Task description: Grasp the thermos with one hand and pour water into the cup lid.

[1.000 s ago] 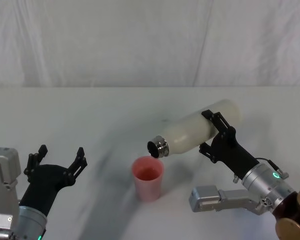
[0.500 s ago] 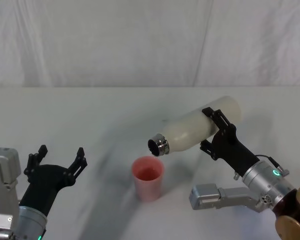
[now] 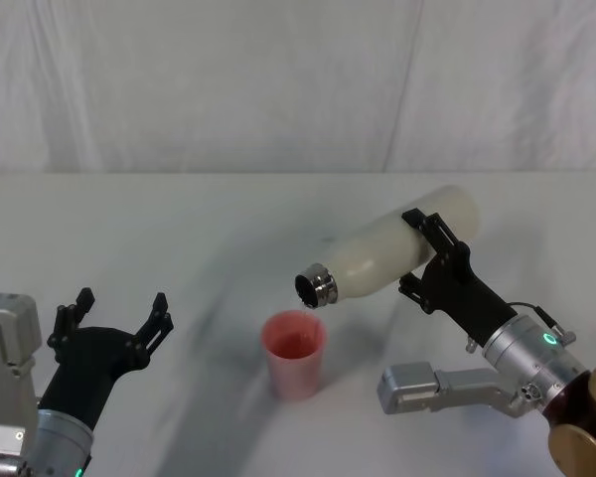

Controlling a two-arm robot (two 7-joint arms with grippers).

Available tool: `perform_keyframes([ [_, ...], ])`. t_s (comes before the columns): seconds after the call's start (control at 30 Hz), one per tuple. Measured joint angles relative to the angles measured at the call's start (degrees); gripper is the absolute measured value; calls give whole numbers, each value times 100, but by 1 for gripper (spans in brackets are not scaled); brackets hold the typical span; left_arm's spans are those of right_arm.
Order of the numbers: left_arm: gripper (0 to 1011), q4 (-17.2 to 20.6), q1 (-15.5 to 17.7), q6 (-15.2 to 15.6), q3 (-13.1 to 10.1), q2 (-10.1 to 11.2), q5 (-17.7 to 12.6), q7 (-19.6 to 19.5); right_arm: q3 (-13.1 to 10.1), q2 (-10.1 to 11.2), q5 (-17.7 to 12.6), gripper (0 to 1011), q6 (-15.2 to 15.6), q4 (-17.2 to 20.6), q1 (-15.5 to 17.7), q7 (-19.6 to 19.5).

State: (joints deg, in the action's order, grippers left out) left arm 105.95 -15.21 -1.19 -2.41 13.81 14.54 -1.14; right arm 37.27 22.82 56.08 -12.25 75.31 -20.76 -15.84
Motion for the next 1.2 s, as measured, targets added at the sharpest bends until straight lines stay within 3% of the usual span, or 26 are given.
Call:
perform_keyframes([
  [1.2,1001,0,0,0,0,0,0,0,39,91,47,953,-55,-82,-68,-97],
])
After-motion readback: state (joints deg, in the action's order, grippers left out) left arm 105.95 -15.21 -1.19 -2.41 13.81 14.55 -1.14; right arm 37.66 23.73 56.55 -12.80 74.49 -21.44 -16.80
